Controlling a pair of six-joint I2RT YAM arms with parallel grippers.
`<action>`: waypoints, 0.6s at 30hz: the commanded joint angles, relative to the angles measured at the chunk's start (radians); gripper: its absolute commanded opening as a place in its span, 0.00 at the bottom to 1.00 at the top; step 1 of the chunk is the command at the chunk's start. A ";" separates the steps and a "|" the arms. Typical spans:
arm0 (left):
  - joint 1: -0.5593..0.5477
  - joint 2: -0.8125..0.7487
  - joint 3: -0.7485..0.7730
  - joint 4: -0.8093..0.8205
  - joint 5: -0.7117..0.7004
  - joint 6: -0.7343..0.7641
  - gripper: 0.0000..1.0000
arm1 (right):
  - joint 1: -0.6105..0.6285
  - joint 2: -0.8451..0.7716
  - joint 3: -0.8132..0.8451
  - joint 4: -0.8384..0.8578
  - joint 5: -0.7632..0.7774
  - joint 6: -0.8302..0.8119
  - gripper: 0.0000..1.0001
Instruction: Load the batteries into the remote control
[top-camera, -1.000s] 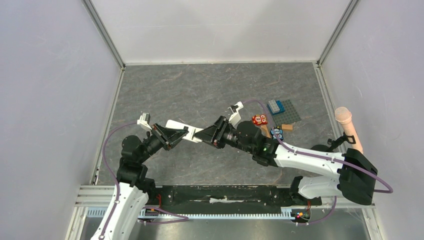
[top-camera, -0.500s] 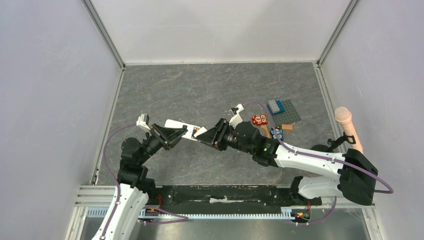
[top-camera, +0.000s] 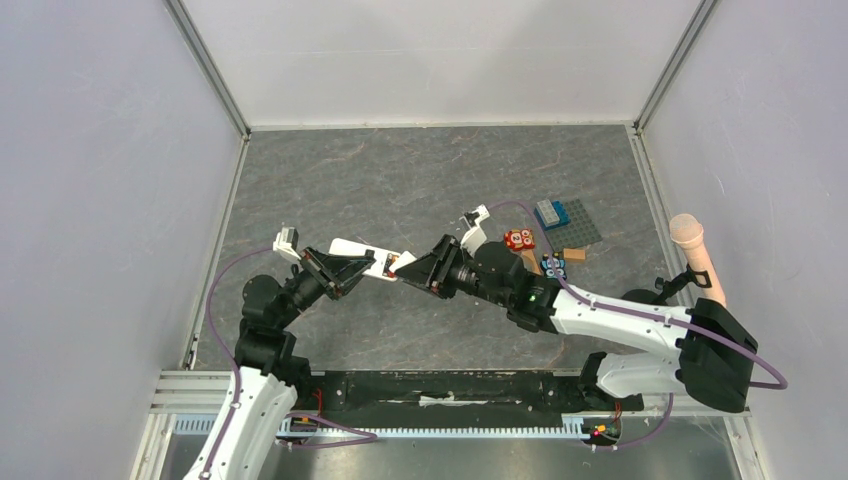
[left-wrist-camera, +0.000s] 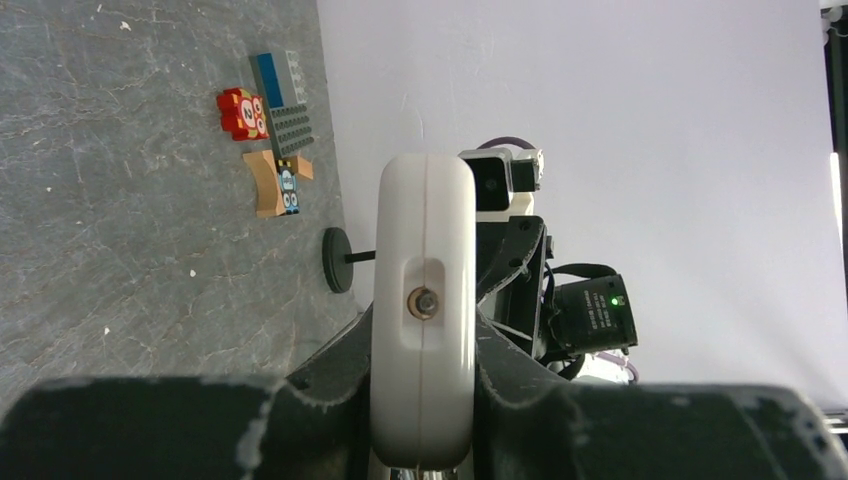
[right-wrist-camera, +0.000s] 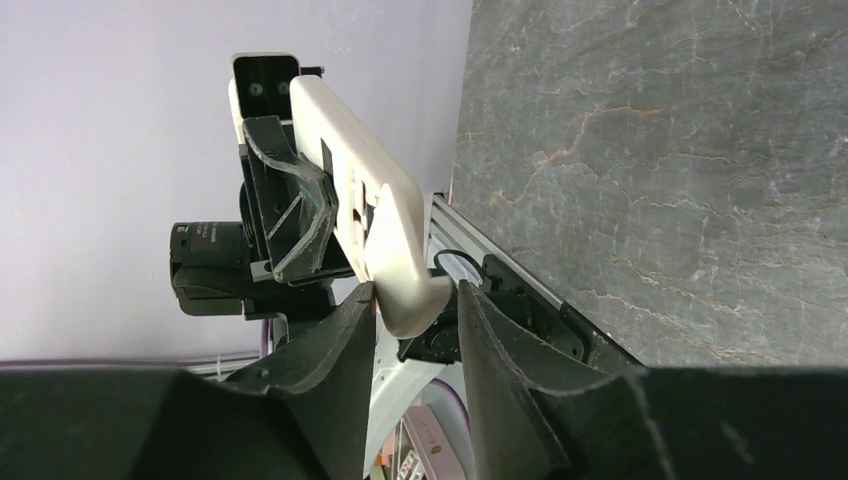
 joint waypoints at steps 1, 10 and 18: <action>-0.002 -0.011 0.045 0.129 0.055 -0.073 0.02 | -0.028 -0.021 -0.068 0.059 -0.040 -0.042 0.37; -0.002 0.000 0.061 0.129 0.096 -0.083 0.02 | -0.059 -0.003 -0.094 0.218 -0.198 -0.071 0.26; -0.002 0.015 0.071 0.145 0.106 -0.075 0.02 | -0.064 0.025 -0.081 0.228 -0.277 -0.086 0.22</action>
